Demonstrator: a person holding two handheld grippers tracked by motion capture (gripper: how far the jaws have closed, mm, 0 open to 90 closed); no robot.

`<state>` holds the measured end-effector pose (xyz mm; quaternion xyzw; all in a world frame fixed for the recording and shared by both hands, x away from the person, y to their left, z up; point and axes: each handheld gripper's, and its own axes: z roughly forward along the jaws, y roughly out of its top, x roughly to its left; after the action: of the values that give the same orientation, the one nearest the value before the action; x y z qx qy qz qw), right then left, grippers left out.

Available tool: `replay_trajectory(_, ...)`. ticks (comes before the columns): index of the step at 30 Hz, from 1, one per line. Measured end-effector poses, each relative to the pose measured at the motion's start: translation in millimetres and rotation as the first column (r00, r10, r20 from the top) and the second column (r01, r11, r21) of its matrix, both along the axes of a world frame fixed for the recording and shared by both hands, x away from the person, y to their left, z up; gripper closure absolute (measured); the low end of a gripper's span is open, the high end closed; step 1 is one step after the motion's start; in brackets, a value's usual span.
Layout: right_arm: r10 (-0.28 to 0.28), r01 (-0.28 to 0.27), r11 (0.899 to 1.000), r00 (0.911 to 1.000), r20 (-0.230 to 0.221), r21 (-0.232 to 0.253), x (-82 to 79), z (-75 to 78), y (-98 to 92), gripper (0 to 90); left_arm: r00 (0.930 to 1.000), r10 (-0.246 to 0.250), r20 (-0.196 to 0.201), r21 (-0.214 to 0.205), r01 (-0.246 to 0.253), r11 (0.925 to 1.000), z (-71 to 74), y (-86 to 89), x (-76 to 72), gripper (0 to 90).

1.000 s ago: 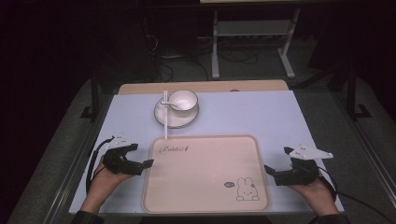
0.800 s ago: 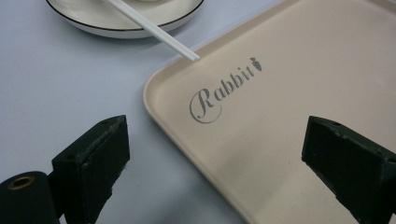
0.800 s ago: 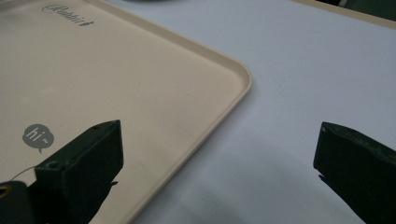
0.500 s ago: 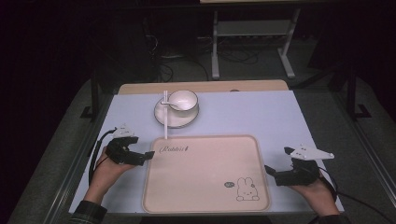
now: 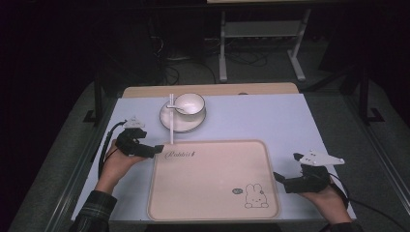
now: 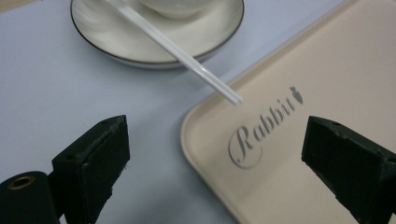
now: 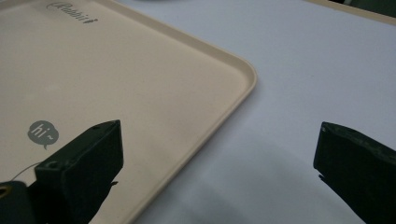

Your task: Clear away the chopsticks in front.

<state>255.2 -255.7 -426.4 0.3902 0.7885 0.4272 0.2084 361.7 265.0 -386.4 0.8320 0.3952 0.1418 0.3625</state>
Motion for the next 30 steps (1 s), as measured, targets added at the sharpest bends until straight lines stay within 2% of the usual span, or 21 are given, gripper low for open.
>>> replay_trajectory(8,0.000,0.000,1.000,1.0000,-0.002,-0.001,0.3,-0.5,0.0,0.9,0.9998,0.019,-0.003,0.016,-0.019,0.9997,6.5,-6.9,31.3,10.9)
replay_trajectory(13,0.001,-0.001,1.000,1.0000,-0.003,0.000,0.5,-0.9,-0.4,0.9,0.9986,0.044,-0.030,0.001,-0.044,0.9990,5.1,-13.7,55.8,13.1)
replay_trajectory(19,-0.003,0.003,1.000,1.0000,-0.003,0.007,0.2,-0.9,-2.3,0.9,0.9969,0.055,-0.056,0.039,-0.053,0.9978,4.9,-24.6,79.2,16.6)
replay_trajectory(22,-0.006,0.006,1.000,1.0000,-0.005,0.009,0.0,-0.9,-3.8,0.9,0.9954,0.065,-0.071,0.057,-0.061,0.9965,3.3,-29.3,89.4,23.5)
replay_trajectory(23,-0.009,0.009,1.000,1.0000,-0.004,0.012,-0.3,-0.7,-4.4,0.9,0.9940,0.082,-0.073,0.078,-0.076,0.9940,1.6,-31.4,94.2,28.0)
replay_trajectory(28,-0.020,0.020,1.000,0.9997,0.011,0.022,-1.3,0.8,-6.6,0.9,0.9884,0.107,-0.108,0.078,-0.099,0.9920,-5.8,-38.4,108.3,38.5)
replay_trajectory(30,-0.017,0.017,1.000,0.9998,0.011,0.022,-1.3,0.6,-6.4,0.9,0.9862,0.119,-0.116,0.093,-0.108,0.9897,-9.0,-42.8,112.1,41.3)
